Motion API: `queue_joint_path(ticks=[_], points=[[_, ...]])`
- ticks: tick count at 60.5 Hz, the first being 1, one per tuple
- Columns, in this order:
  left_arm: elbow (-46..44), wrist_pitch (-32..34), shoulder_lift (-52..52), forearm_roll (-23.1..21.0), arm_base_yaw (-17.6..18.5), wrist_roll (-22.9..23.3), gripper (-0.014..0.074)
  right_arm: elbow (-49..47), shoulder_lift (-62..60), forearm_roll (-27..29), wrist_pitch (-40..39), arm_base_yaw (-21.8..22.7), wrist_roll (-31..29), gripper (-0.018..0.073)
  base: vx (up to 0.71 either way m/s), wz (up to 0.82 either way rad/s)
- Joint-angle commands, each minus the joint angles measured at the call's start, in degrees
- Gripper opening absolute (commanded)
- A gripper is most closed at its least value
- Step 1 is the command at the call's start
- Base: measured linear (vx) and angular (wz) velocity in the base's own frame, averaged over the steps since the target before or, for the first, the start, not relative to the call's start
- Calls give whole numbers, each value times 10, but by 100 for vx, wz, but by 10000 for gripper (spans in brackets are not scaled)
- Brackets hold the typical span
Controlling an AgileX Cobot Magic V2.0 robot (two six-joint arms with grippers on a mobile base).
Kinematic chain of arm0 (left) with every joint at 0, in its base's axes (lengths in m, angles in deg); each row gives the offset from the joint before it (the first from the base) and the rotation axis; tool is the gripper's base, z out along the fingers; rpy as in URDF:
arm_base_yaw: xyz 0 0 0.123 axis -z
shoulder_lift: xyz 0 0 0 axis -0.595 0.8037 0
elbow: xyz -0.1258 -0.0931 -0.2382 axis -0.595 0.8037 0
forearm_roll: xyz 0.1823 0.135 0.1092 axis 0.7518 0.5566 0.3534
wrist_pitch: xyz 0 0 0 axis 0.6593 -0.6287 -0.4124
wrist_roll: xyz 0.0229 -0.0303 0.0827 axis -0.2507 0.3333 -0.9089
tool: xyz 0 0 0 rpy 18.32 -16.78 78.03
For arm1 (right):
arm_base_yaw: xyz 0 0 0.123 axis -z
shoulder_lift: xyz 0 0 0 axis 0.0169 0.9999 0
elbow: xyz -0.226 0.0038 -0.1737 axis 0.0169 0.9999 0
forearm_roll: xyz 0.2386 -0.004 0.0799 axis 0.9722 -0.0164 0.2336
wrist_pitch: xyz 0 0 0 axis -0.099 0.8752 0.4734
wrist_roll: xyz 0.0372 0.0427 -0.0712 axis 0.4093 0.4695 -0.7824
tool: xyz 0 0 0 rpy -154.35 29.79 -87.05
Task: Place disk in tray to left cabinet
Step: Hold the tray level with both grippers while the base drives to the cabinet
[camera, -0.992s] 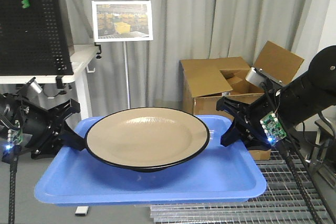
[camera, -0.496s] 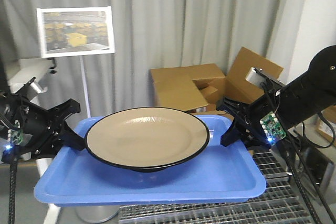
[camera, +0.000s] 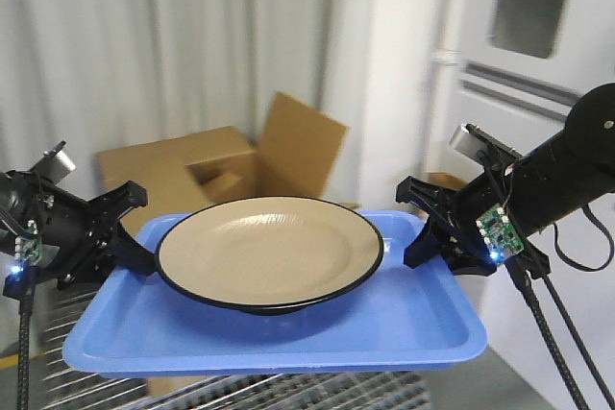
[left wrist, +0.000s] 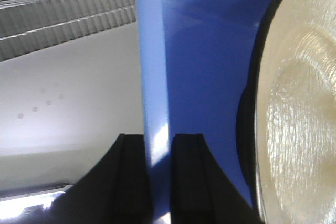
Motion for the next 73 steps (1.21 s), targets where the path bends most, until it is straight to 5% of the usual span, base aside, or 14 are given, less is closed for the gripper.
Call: queue_joint_path(ticks=[1, 73], points=[[-22, -1, -32, -122, 17, 5, 0, -22, -30, 111, -21, -17, -7, -6, 18, -74], [-22, -1, -32, -122, 17, 5, 0, -22, -30, 111, -21, -17, -7, -6, 13, -59]])
